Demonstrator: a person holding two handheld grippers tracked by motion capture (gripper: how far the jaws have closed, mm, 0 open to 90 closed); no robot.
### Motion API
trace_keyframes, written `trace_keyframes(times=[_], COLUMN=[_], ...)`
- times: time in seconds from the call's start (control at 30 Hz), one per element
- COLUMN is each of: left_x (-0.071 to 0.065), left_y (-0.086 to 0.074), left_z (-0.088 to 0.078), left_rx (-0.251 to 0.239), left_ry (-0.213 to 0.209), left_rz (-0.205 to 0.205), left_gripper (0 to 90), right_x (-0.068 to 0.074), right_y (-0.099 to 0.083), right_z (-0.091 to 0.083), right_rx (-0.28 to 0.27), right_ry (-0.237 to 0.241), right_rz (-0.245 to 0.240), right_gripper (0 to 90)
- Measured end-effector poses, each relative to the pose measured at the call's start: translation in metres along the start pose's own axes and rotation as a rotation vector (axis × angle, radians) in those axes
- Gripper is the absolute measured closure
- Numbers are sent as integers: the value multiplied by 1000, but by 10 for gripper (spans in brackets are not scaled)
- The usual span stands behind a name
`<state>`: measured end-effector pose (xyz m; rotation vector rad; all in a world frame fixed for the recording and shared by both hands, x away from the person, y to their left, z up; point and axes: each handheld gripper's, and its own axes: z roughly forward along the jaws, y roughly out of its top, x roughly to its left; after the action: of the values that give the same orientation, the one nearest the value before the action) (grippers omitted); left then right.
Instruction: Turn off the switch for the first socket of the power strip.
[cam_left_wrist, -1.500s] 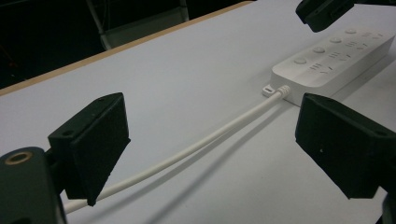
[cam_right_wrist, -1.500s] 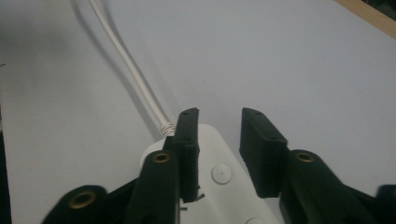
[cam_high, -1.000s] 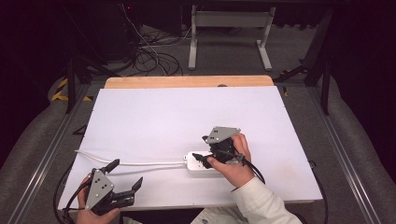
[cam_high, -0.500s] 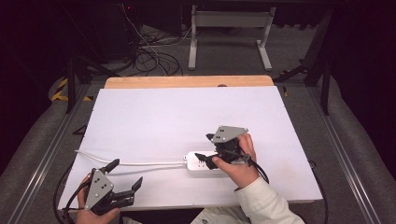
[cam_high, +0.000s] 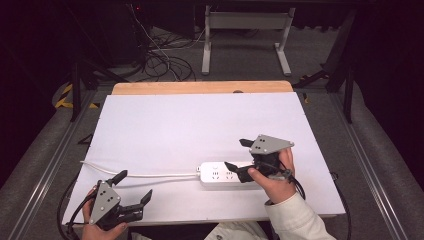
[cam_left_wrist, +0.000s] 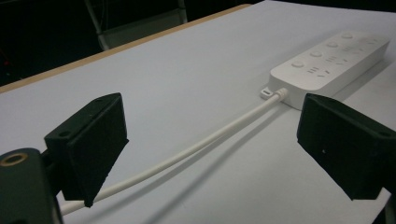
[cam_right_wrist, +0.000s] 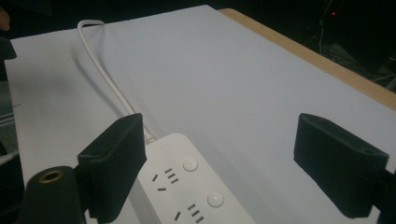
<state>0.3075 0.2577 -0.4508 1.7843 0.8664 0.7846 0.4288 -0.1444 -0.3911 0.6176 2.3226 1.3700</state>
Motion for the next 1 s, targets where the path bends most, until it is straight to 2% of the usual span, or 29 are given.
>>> trace_keyframes(times=[0.07,0.37,0.4,0.63,0.73,1.0], left_x=[0,0,0,0,1,0], left_y=[0,0,0,-1,-1,-1], left_z=[0,1,1,2,2,2], left_rx=[2,7,11,13,12,11], left_ry=[0,2,8,8,9,9], left_rz=[13,5,16,-1,5,-4], left_gripper=[81,78,78,76,74,73], right_x=[-3,-15,-16,-24,-26,-31], right_y=[-3,-24,-27,-45,-53,-77], right_z=[-6,-31,-33,-43,-46,-51], right_rx=[-10,-14,-12,8,17,15], right_ry=[-3,-30,-33,-55,-61,-69], right_rz=[12,57,58,92,103,121], right_gripper=[152,138,135,131,125,117])
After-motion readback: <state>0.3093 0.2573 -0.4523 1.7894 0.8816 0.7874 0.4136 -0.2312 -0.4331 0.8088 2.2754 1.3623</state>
